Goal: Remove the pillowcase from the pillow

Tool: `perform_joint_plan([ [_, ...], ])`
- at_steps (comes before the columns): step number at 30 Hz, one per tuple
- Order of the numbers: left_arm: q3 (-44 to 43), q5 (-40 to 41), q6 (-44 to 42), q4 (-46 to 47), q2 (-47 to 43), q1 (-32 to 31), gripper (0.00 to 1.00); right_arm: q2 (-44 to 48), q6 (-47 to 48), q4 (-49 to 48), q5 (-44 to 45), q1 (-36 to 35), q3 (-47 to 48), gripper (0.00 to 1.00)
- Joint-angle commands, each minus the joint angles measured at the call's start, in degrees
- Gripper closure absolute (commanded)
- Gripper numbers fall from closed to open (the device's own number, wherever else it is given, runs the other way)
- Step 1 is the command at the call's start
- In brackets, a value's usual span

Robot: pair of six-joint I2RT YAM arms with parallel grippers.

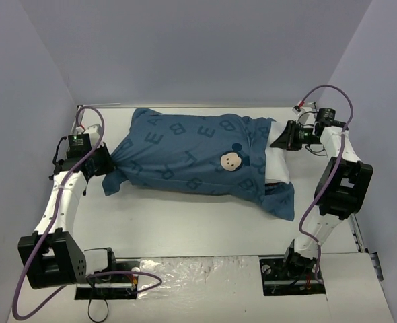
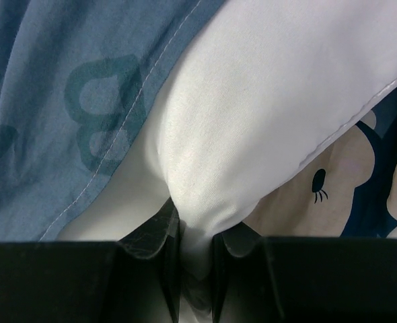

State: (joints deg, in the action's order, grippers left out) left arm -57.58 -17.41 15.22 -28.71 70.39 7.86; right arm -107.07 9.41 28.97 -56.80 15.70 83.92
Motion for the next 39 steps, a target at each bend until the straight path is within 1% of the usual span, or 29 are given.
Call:
perform_joint_plan([
  [1,-3.3,9.8,0.4,1.5,-1.2,4.6,0.98,2.8,0.4,-6.9,7.0,4.3,4.1,1.00],
  [7,-5.4,11.3,1.1,0.4,-0.2,6.1,0.98,6.0,-4.9,-12.9,5.6,6.5,5.0,1.00],
  [10,-5.3,11.1,1.7,0.4,0.4,6.3,0.98,7.8,-6.0,-16.7,7.0,6.6,4.6,1.00],
  [20,-4.8,10.9,1.7,0.2,1.1,7.4,0.97,10.1,-5.8,-18.3,8.5,7.5,5.4,1.00],
  [24,-4.3,7.9,2.4,1.2,1.6,7.4,0.86,10.0,-6.0,-18.2,7.9,7.5,2.6,1.00],
  [26,-3.6,4.6,2.8,1.6,2.0,7.4,0.78,10.1,-6.2,-18.2,7.7,7.4,1.2,1.00],
  [27,-3.4,2.7,2.8,2.4,2.3,7.4,0.71,10.2,-6.2,-18.2,7.5,7.4,0.5,1.00],
  [28,-2.8,-0.7,2.7,2.9,2.6,7.4,0.69,10.2,-6.2,-18.2,7.2,7.4,-0.6,1.00],
  [30,-2.4,-3.8,2.5,4.0,2.7,7.4,0.65,10.3,-6.2,-18.2,7.1,7.4,-2.0,1.00],
  [33,-2.3,-6.2,2.0,4.2,3.1,7.4,0.65,10.5,-5.9,-18.2,7.0,7.3,-2.7,1.00],
  [34,-2.3,-7.1,1.7,4.2,3.3,7.3,0.56,10.5,-6.0,-18.1,6.9,7.3,-2.8,1.00],
  [36,-2.3,-12.1,1.0,4.5,3.6,6.7,0.40,10.4,-6.0,-18.2,6.7,7.2,-2.8,1.00],
  [37,-2.4,-13.5,-0.1,4.4,3.8,5.1,0.28,10.1,-6.0,-18.1,6.7,7.1,-2.9,1.00],
  [39,-2.4,-16.9,-1.5,4.2,4.0,2.7,0.24,9.9,-6.1,-18.1,6.8,6.8,-2.9,1.00],
])
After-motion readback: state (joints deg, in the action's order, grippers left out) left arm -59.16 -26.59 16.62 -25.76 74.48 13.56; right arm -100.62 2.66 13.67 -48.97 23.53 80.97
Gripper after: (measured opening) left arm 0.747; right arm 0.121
